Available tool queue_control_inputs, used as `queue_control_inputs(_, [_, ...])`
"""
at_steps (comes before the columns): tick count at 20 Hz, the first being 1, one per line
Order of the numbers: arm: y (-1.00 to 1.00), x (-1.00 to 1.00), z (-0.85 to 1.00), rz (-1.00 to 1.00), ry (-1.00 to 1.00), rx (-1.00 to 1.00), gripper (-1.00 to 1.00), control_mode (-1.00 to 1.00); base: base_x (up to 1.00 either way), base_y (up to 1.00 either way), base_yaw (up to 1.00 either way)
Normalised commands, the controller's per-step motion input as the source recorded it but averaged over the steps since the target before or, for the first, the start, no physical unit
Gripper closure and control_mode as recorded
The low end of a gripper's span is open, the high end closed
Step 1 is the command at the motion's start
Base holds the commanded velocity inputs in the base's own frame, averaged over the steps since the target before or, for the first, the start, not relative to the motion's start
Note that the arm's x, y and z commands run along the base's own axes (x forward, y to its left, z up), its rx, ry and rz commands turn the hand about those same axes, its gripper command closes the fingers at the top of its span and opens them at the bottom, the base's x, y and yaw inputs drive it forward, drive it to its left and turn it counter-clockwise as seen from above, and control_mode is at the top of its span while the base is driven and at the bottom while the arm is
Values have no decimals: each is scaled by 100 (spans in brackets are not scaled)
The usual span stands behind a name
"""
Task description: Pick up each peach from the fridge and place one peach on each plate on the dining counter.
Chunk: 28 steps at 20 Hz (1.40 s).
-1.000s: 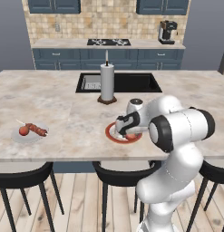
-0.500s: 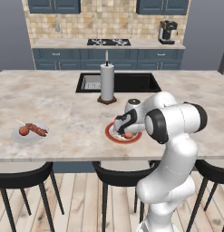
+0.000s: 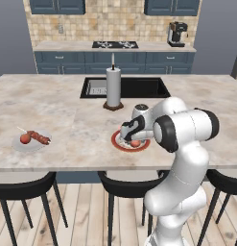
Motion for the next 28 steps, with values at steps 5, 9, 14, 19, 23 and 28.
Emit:
queue_control_inputs(5, [0, -46, 84, 1, -1, 12, -100, -100, 0, 0, 0])
queue_control_inputs(9, [-2, -95, 100, 3, -2, 9, -100, -100, 0, 0, 0])
queue_control_inputs(14, [-21, -100, 100, 0, -6, 5, -100, -100, 0, 0, 0])
queue_control_inputs(19, [-26, -100, 75, 1, -17, 2, -100, -100, 0, 0, 0])
queue_control_inputs(23, [-13, -100, 42, 6, -26, 0, -100, -100, 0, 0, 0])
queue_control_inputs(28, [-9, -100, 34, 5, -26, 1, -100, -100, 0, 0, 0])
